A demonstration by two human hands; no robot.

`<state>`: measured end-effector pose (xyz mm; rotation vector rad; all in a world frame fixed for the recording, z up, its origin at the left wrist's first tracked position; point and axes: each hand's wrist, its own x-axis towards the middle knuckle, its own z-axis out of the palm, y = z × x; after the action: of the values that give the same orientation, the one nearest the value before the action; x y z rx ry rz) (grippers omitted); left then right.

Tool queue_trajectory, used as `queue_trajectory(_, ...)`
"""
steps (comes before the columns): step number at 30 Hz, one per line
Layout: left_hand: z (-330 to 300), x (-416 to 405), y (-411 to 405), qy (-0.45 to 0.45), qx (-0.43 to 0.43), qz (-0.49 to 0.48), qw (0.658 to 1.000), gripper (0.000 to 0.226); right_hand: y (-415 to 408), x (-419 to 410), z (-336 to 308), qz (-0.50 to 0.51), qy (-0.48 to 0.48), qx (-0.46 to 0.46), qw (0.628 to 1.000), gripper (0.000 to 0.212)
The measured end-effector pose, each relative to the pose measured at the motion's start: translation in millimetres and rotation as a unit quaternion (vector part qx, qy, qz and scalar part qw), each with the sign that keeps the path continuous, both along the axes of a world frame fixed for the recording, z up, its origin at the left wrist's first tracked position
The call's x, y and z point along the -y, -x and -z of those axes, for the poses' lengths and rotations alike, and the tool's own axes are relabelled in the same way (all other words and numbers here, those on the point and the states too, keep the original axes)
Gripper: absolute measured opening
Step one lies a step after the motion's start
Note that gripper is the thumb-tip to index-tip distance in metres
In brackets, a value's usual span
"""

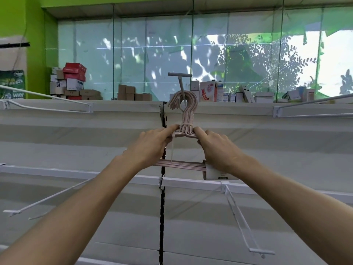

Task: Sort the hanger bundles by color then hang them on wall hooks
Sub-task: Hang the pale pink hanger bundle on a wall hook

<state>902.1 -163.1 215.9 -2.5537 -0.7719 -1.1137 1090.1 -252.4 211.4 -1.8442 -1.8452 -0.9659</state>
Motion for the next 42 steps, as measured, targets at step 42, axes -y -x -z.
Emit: queue_trajectory(42, 39.1, 50.7, -32.2, 0.008, 0.200, 0.177, 0.964, 0.037, -26.8, 123.9, 29.9, -0.020, -0.015, -0.131, 0.991, 0.027)
